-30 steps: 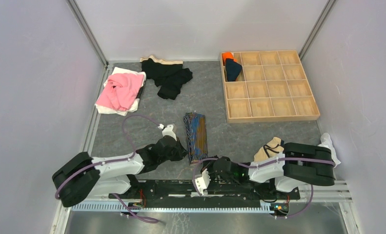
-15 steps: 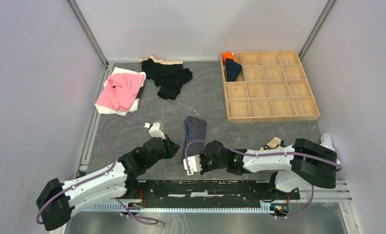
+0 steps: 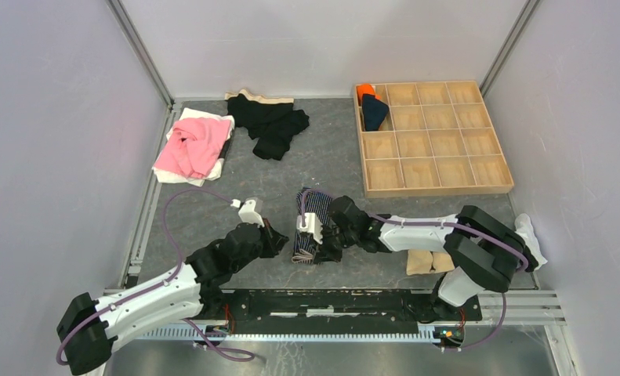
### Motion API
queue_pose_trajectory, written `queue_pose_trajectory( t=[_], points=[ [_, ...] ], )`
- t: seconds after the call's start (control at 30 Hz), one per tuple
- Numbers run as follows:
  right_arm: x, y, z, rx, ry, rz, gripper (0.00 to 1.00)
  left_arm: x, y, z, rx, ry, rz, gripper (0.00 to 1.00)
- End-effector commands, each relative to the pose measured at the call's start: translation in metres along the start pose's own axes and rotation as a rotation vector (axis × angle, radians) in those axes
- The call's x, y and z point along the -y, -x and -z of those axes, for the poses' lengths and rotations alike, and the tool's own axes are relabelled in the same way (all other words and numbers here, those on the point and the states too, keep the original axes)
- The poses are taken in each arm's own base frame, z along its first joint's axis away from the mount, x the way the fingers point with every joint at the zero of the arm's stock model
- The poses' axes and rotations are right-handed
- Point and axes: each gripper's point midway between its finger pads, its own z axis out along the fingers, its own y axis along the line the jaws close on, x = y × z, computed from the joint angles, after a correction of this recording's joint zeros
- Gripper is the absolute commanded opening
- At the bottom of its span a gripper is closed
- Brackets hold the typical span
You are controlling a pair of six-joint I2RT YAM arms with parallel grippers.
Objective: Roll the underwear
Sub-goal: Roll the underwear to the center of the board.
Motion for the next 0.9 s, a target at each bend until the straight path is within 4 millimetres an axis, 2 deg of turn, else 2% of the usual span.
queue_pose_trajectory(
  t=[0.0, 0.23, 0.5, 0.73, 0.87],
  points=[
    [-0.007, 0.011, 0.002, 0.056, 0.108, -0.181, 0.00, 0.009, 0.003, 0.002, 0.006, -0.053, -0.056, 0.02],
    [0.014, -0.001, -0.001, 0.033, 0.080, -0.394, 0.00, 0.025, 0.000, 0.005, -0.023, -0.137, -0.097, 0.02],
    [0.026, -0.015, -0.012, -0.030, 0.073, -0.512, 0.00, 0.055, 0.000, 0.015, -0.012, -0.307, -0.123, 0.02],
    [0.040, -0.038, -0.014, -0.085, 0.008, -0.632, 0.01, 0.064, -0.005, 0.019, -0.020, -0.375, -0.155, 0.02],
    [0.045, -0.051, -0.012, -0.110, -0.024, -0.681, 0.01, 0.064, -0.018, 0.016, -0.061, -0.390, -0.171, 0.02]
  ],
)
